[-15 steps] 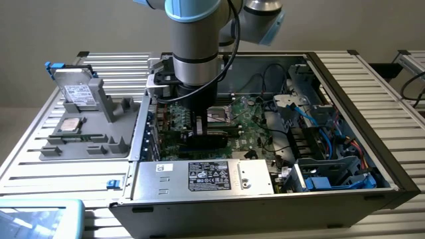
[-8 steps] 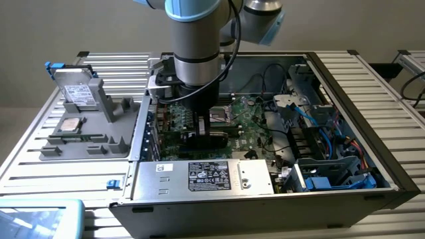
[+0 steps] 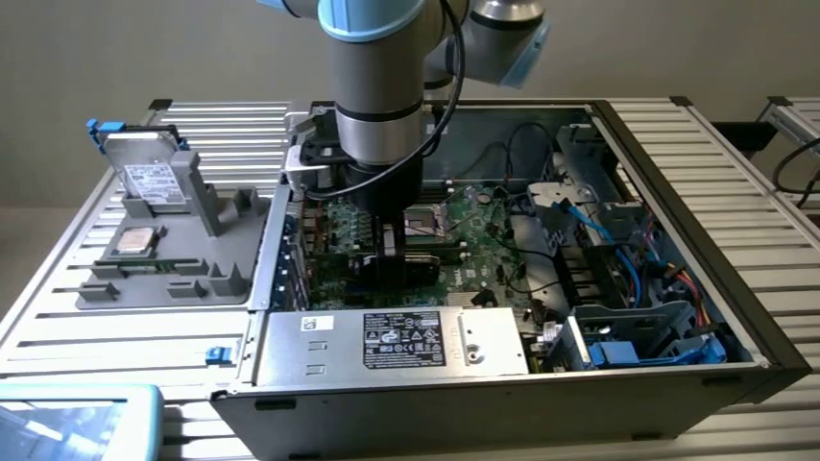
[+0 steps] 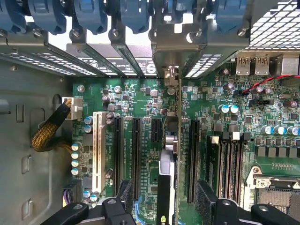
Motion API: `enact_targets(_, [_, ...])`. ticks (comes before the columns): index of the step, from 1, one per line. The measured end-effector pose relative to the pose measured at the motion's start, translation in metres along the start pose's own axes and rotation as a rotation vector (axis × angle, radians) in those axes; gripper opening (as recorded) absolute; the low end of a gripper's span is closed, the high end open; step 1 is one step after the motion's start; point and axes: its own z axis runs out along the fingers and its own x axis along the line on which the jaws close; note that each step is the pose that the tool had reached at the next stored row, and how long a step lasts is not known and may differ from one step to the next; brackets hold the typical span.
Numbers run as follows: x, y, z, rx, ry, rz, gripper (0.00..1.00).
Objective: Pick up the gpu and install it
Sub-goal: 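Press down on the gpu until it lock into place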
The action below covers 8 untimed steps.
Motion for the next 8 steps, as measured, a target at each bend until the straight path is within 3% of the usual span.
enact_targets(8, [0.0, 0.0, 0.0, 0.0, 0.0001, 0.0, 0.65])
